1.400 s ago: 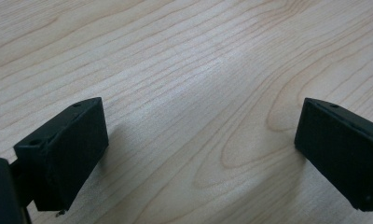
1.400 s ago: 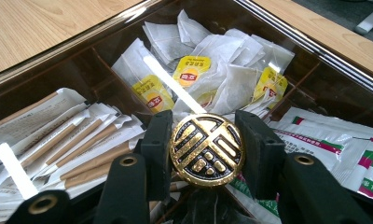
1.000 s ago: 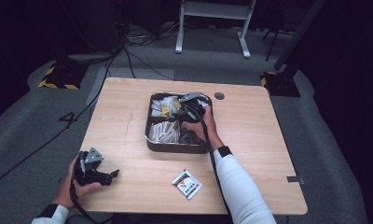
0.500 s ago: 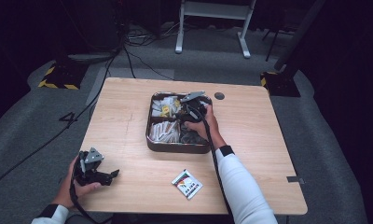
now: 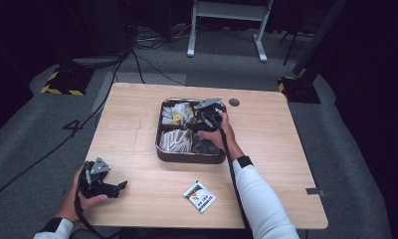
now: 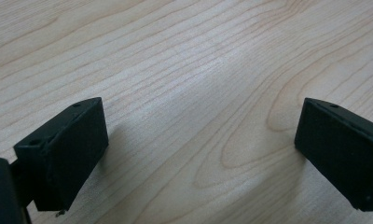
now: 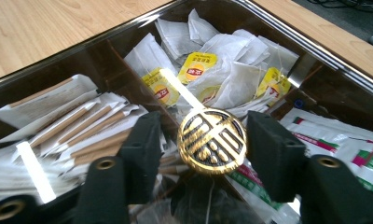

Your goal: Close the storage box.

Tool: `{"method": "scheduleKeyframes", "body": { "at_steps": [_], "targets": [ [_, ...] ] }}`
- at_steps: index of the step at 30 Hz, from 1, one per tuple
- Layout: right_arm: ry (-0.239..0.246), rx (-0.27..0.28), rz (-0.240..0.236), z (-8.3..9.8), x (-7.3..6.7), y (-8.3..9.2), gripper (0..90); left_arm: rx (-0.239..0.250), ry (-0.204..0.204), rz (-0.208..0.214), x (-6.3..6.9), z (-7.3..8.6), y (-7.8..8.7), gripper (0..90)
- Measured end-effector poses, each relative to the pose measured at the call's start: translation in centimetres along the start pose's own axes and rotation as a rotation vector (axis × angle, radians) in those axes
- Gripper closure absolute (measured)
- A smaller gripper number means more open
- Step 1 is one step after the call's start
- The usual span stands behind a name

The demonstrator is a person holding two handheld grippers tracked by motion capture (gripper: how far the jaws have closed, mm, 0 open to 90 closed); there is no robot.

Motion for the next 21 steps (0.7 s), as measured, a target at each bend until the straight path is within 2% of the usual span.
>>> {"method": "scheduleKeyframes", "body": {
  "at_steps": [2, 8, 13, 18, 21],
  "targets": [
    [0.008, -0.002, -0.002, 0.0, 0.0, 0.6, 37.7, 0.000, 0.000, 0.000, 0.0, 0.0, 0.0, 2.9],
    [0.029, -0.019, 0.004, 0.4, 0.0, 2.8, 27.5, 0.000, -0.002, 0.000, 0.0, 0.0, 0.0, 2.9],
    [0.036, -0.030, -0.012, 1.1, -0.2, 4.5, 23.3, 0.000, 0.000, 0.000, 0.0, 0.0, 0.0, 2.9],
    [0.057, -0.034, 0.011, 1.9, -0.2, 6.0, 22.5, 0.000, -0.002, 0.000, 0.0, 0.0, 0.0, 2.9],
    [0.068, -0.034, 0.006, 2.5, -0.5, 6.9, 22.0, 0.000, 0.000, 0.000, 0.0, 0.0, 0.0, 2.9]
  ]
}}
Point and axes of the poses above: each handheld gripper's, and its own axes: y roughly backward along the jaws, z roughly out of its underside, x roughly to its right, the point moved 7 cm from there along -y, roughly forward along the jaws, and after that the axes turned 15 degrees about -z, right-handed, at the moved point
